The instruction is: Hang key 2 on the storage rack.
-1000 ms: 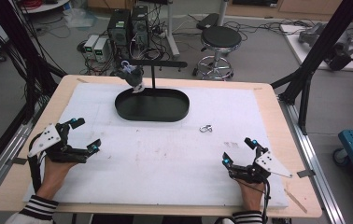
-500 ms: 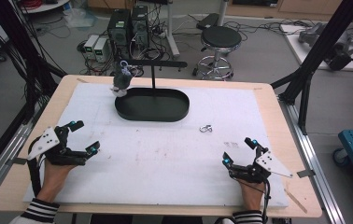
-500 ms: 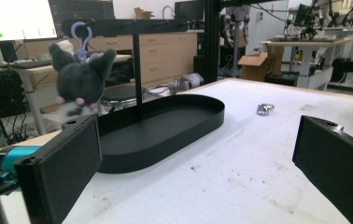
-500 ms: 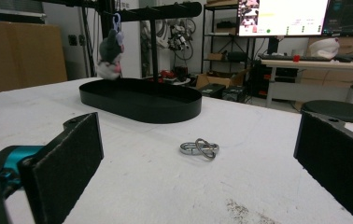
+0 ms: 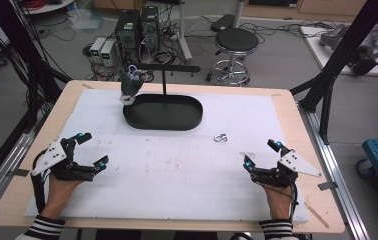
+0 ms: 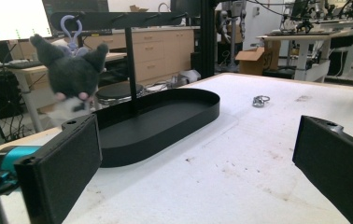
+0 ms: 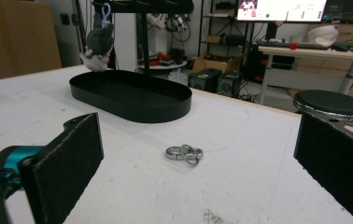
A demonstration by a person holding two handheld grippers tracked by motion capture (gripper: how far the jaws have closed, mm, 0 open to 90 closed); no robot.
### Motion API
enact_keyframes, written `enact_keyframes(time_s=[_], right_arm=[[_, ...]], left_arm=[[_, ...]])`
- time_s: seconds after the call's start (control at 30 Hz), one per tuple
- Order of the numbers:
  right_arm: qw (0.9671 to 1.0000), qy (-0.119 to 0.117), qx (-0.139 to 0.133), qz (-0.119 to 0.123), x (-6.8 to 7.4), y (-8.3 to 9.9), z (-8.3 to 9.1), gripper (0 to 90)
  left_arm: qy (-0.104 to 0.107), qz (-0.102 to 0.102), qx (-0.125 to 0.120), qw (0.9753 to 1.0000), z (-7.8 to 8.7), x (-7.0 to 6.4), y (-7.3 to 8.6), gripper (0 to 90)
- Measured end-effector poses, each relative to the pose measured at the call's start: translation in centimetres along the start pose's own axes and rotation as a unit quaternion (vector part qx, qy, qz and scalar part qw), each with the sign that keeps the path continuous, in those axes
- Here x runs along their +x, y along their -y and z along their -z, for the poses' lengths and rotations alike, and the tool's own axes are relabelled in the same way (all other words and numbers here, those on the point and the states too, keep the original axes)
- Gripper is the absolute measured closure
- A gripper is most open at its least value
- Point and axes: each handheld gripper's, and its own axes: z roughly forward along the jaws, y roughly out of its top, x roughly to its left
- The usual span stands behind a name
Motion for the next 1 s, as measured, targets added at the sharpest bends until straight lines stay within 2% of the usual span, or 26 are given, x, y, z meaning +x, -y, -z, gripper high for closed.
enact_keyframes(time_s=[0.23,0.43,0.63,0.77,1.0], right_arm=[[0.9983,-0.030,0.049,0.015,-0.2,-2.7,-2.1,0.6],[0.9926,-0.060,0.100,0.035,-0.6,-5.0,-3.9,0.6],[0.9840,-0.080,0.150,0.054,-0.9,-6.4,-5.5,0.6],[0.9771,-0.096,0.179,0.064,-1.0,-7.2,-6.9,0.6],[0.9662,-0.115,0.217,0.077,-1.2,-8.1,-8.9,1.3]], left_arm=[[-0.001,0.012,0.003,0.9999,0.2,0.1,0.7,1.7],[-0.004,0.017,0.005,0.9998,0.3,0.1,0.9,1.7],[-0.008,0.029,0.016,0.9994,0.2,0.3,1.3,1.7],[-0.012,0.029,0.021,0.9993,0.3,0.4,1.5,1.7],[-0.017,0.034,0.031,0.9988,0.3,0.5,1.8,1.7]])
